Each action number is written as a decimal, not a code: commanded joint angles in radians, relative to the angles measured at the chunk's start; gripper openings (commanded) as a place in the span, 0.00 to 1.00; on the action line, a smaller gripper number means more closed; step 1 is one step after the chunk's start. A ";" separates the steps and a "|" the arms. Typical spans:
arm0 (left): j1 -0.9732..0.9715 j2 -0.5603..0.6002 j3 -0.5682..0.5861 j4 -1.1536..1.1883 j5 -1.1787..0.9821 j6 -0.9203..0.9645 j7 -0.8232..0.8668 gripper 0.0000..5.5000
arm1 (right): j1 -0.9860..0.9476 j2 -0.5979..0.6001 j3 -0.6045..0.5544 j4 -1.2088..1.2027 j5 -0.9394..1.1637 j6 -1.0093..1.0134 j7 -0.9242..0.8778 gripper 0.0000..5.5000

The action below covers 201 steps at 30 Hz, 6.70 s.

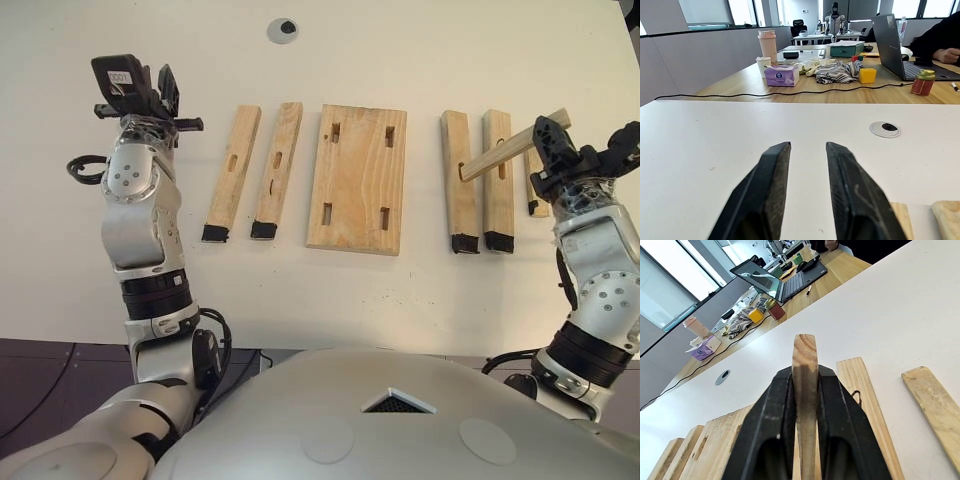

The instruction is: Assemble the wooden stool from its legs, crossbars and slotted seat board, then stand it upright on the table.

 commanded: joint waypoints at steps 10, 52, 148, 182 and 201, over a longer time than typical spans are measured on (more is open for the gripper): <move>-0.035 0.006 -0.041 0.037 0.011 -0.003 -0.016 0.23 | 0.062 0.074 0.089 0.035 -0.105 -0.126 0.009 0.07; 0.008 -0.057 -0.040 0.018 0.018 -0.027 0.055 0.23 | 0.208 -0.095 0.359 0.045 -0.637 -0.432 0.341 0.30; -0.274 -0.013 0.166 0.191 -1.252 0.264 -0.432 0.37 | -0.488 -0.345 0.236 0.146 0.156 0.622 0.675 0.67; -0.089 0.287 0.043 0.086 -0.924 0.273 -0.831 0.37 | -0.774 -0.341 0.268 0.890 -0.527 -0.144 0.476 0.00; -0.088 0.214 0.000 0.135 -0.859 0.241 -0.865 0.37 | -0.780 -0.333 0.283 0.907 -0.556 -0.139 0.503 0.00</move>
